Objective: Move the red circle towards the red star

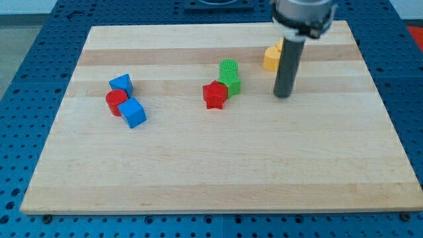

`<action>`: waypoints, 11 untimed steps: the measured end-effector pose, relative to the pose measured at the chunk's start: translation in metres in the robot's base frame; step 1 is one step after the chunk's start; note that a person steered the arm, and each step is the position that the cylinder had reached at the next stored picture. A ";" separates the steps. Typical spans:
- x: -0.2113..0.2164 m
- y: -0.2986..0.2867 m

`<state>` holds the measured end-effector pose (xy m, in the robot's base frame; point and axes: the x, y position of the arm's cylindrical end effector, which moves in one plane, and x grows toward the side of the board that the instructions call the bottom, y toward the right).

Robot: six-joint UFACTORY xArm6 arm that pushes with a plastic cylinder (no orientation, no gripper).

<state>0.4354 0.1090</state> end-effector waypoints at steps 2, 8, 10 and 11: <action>0.059 -0.044; 0.004 -0.335; -0.007 -0.309; -0.013 -0.299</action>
<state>0.4222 -0.1895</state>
